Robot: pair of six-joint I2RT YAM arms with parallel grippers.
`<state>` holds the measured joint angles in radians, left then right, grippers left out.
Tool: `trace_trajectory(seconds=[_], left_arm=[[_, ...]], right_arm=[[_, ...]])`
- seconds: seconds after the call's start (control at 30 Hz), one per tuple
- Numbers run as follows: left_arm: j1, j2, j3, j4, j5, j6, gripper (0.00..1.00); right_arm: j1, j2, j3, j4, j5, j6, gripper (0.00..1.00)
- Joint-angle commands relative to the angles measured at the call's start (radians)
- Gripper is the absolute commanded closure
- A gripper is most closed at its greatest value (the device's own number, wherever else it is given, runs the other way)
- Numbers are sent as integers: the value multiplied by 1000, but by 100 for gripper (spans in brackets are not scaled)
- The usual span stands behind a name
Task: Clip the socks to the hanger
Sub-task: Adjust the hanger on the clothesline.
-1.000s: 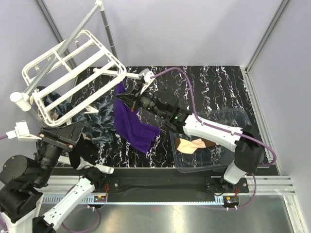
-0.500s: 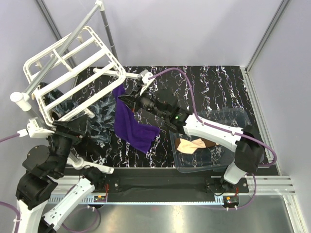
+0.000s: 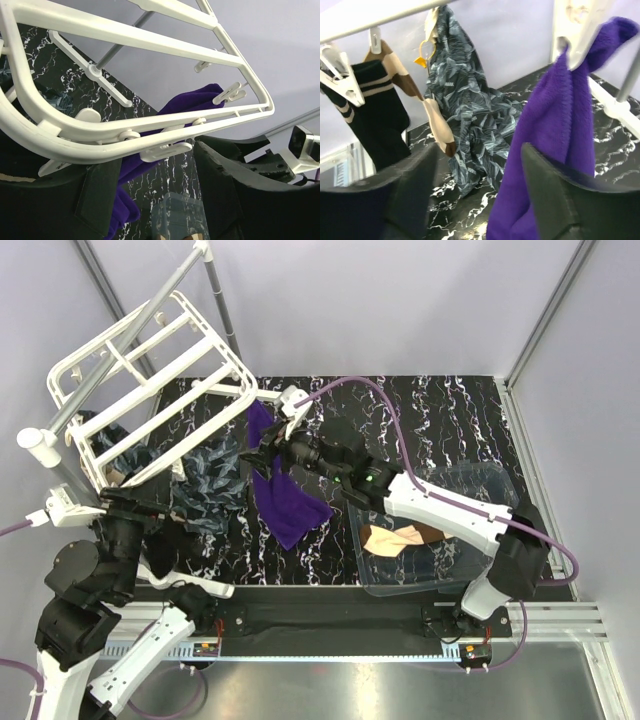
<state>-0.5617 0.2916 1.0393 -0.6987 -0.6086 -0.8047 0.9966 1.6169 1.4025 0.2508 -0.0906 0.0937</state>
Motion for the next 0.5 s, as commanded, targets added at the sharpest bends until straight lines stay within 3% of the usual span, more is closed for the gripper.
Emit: trace_trajectory(seconds=[0.0,0.2,0.47], left_arm=[[2,-5,11,59,-45,24,36],[2,-2,11,76,-46,42,35],[2,-3,10,88,-42,27,34]], right_arm=[[10,-83,-17,-8,84,-66,20],[8,-170,-149,102,23,-144,18],[10,-86,-238,468,-316,-229,28]])
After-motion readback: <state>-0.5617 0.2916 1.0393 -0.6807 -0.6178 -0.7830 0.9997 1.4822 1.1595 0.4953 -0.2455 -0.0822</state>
